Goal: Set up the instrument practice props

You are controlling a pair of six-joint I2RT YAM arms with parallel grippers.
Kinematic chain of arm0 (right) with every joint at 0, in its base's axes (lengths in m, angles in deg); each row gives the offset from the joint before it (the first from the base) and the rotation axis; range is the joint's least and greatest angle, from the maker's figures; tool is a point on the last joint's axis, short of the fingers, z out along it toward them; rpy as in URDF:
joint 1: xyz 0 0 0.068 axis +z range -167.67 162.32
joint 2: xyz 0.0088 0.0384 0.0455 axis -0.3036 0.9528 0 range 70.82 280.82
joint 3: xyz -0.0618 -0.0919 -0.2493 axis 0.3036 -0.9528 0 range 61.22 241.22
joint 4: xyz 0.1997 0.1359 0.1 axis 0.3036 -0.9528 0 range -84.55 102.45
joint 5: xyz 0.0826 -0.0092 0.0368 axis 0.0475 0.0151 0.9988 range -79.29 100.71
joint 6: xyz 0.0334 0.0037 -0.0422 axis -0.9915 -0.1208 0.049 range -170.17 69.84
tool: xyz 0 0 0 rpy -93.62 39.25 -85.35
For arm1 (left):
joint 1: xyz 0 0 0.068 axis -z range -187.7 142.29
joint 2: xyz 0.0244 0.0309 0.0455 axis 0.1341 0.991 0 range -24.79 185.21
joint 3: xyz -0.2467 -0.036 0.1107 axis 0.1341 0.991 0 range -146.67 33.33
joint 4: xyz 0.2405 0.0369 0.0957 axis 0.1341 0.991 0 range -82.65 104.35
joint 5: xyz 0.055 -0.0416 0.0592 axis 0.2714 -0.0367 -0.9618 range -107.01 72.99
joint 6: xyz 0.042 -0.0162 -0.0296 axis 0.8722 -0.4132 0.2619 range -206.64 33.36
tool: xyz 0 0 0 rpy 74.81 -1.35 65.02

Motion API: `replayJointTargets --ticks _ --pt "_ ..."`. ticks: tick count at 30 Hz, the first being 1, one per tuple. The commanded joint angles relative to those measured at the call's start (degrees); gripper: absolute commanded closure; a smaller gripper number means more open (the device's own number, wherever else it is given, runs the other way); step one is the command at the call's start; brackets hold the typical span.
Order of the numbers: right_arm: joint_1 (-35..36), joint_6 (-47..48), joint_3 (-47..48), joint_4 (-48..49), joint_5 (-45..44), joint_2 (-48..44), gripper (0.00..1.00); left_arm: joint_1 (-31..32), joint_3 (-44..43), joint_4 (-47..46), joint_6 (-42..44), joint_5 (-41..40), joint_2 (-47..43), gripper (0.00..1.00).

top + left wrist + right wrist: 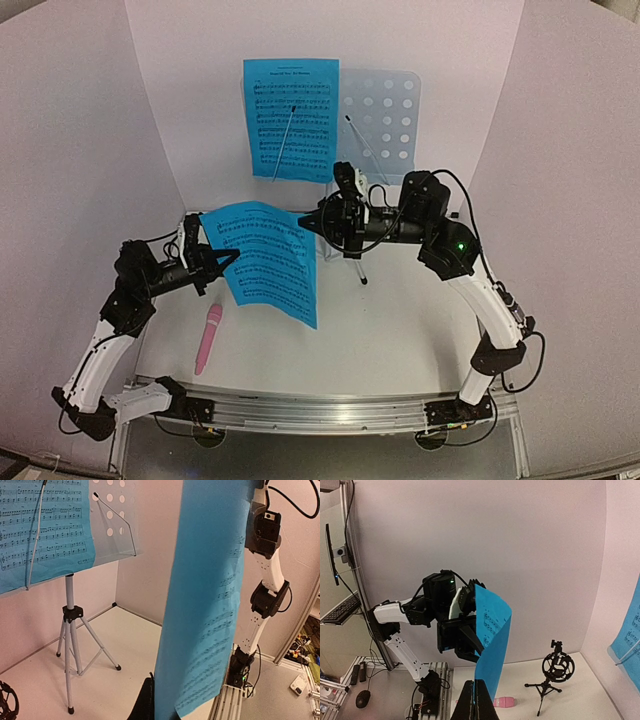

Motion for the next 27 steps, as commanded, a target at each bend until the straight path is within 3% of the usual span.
replayJointTargets --ticks 1,7,9,11,13,18,27 --pt "-0.1 1.3 1.1 1.5 -4.8 -1.3 1.00 -0.1 -4.2 -0.8 -4.0 2.6 0.7 1.00" --pt "-0.4 0.6 -1.6 2.5 -21.3 -2.8 0.99 -0.2 -11.1 4.3 -6.6 4.0 4.1 1.00" --pt "-0.4 -0.2 -2.1 3.8 -30.0 -2.9 0.89 -0.1 -14.8 6.4 -7.8 4.0 6.4 1.00" --pt "-0.5 -2.4 -0.9 4.8 -39.8 -2.3 0.70 -0.1 -19.4 9.6 -10.6 4.2 10.0 1.00" --pt "-0.5 -3.9 1.5 5.1 -46.6 -1.2 0.59 -0.1 -24.5 13.6 -14.0 5.9 13.8 1.00" --pt "-0.5 -5.9 6.3 6.8 -55.0 2.3 0.48 0.0 -29.4 12.7 -25.3 11.9 20.1 1.00" --pt "-1.0 0.9 4.6 7.0 -65.6 1.3 0.39 0.0 -38.8 2.8 -38.3 10.6 27.7 1.00"
